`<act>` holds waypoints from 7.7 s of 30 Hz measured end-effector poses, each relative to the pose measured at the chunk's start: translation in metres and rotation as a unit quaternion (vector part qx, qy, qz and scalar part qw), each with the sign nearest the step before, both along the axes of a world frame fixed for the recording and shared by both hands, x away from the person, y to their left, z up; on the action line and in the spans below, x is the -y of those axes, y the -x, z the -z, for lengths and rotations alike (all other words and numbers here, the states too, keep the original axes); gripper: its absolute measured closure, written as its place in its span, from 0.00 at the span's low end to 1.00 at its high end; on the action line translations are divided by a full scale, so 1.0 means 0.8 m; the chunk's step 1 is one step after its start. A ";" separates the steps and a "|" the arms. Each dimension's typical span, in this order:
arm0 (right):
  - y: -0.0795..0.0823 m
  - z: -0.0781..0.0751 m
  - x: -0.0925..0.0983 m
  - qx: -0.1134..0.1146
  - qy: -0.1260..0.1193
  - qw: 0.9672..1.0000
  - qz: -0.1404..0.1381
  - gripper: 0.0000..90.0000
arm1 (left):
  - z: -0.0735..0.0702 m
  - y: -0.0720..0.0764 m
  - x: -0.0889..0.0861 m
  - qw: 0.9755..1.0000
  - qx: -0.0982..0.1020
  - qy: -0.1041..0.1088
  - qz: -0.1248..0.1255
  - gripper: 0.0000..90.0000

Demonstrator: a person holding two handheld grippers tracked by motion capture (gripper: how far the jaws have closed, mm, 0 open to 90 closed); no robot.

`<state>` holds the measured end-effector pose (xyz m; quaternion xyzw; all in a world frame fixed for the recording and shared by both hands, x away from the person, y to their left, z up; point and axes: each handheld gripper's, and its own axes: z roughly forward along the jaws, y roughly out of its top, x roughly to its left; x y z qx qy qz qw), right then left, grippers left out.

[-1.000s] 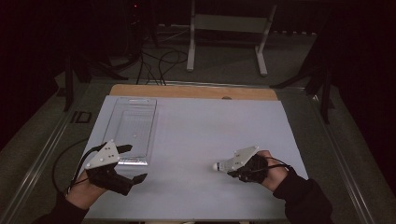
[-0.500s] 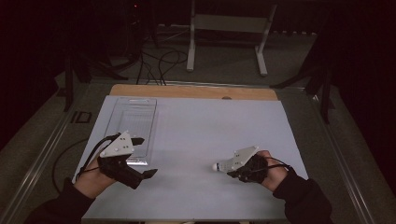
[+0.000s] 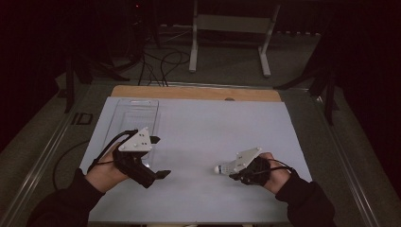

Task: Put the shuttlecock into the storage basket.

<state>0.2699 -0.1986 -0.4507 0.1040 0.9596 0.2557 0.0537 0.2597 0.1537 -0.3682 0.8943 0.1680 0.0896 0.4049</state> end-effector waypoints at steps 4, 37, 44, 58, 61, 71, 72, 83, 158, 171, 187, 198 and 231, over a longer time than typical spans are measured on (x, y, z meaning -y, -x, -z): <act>0.000 0.000 0.000 -0.001 -0.003 1.000 0.000 0.99 | -0.004 -0.004 0.009 1.000 -0.004 -0.011 0.008 0.01; 0.001 0.004 -0.004 -0.006 -0.009 1.000 -0.003 0.99 | 0.003 -0.016 0.098 0.991 -0.024 -0.107 0.071 0.00; 0.001 0.006 -0.005 -0.007 -0.011 1.000 -0.002 0.99 | 0.010 -0.018 0.114 0.990 -0.029 -0.116 0.080 0.00; 0.002 0.006 -0.009 -0.009 -0.022 1.000 -0.006 0.99 | 0.026 -0.025 0.138 0.985 -0.031 -0.137 0.103 0.01; 0.003 0.004 -0.010 -0.009 -0.023 1.000 -0.006 0.99 | 0.031 -0.026 0.147 0.983 -0.031 -0.145 0.110 0.01; 0.003 0.005 -0.009 -0.010 -0.025 1.000 -0.009 0.99 | 0.044 -0.027 0.163 0.979 -0.042 -0.155 0.125 0.04; 0.004 0.005 -0.009 -0.011 -0.025 1.000 -0.008 0.99 | 0.046 -0.028 0.165 0.978 -0.040 -0.158 0.128 0.04; 0.004 0.002 -0.009 -0.011 -0.027 1.000 -0.009 0.99 | 0.058 -0.031 0.176 0.977 -0.046 -0.159 0.137 0.15; 0.008 -0.004 -0.016 -0.013 -0.050 0.999 0.017 0.66 | 0.078 -0.041 0.185 0.963 -0.059 -0.216 0.149 0.74; 0.004 -0.005 -0.009 0.011 -0.074 0.993 0.087 0.28 | 0.075 -0.048 0.170 0.964 -0.064 -0.222 0.133 0.74; -0.003 0.013 0.009 -0.009 -0.105 0.986 0.127 0.09 | 0.060 -0.053 0.149 0.967 -0.066 -0.218 0.110 0.74; -0.002 0.034 0.017 -0.008 -0.102 0.986 0.135 0.09 | 0.054 -0.057 0.125 0.969 -0.068 -0.220 0.094 0.74; 0.014 0.071 0.061 0.008 -0.099 0.982 0.162 0.09 | 0.032 -0.068 0.054 0.973 -0.069 -0.216 0.032 0.74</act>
